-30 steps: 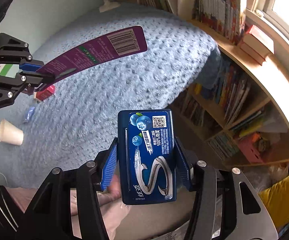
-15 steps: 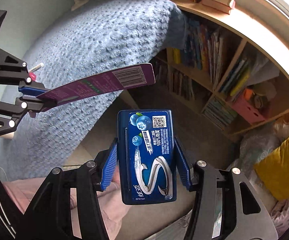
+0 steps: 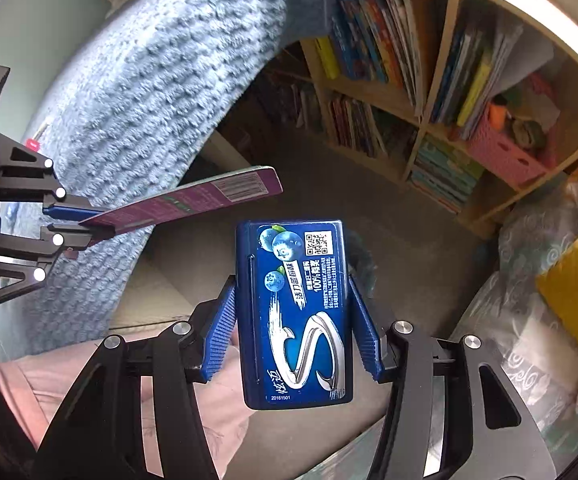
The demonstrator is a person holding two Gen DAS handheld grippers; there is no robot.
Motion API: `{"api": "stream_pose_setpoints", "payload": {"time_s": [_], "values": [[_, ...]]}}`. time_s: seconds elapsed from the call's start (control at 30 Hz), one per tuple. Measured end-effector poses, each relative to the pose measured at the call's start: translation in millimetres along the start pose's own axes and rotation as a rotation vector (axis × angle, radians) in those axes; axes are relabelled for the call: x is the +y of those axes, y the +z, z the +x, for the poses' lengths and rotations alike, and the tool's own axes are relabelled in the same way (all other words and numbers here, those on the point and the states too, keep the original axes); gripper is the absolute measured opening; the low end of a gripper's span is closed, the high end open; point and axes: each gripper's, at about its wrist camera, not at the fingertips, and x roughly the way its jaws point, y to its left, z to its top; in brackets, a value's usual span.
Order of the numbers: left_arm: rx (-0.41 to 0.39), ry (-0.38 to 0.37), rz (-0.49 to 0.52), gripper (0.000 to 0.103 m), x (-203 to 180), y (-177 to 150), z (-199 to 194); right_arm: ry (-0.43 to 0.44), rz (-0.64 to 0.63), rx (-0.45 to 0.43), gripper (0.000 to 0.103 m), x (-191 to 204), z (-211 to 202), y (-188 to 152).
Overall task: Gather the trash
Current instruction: 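Lift the toothbrush pack and gum pack and carry them over the teal bin, then open both grippers to drop the packs into the teal bin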
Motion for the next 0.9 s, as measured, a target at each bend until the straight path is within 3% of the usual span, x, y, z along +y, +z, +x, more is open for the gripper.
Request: {"api": "stream_pose_setpoints", "payload": {"time_s": [0.5,0.77,0.87,0.9], "values": [[0.133,-0.076,0.012,0.007,-19.0,12.6,72.4,0.051,0.083,0.072,0.054,-31.9,59.2,-12.0],[0.196,-0.058,0.048,0.008,-21.1,25.9,99.1,0.076,0.107,0.096,0.055,-44.2,87.4,-13.4],[0.225,-0.040,0.060,0.017,-21.5,30.6,110.2,0.078,0.114,0.099,0.057,-48.4,95.9,-13.7],[0.228,-0.025,0.059,0.039,-21.1,32.7,113.3,0.079,0.120,0.097,0.062,-50.2,97.2,-13.8]]}}
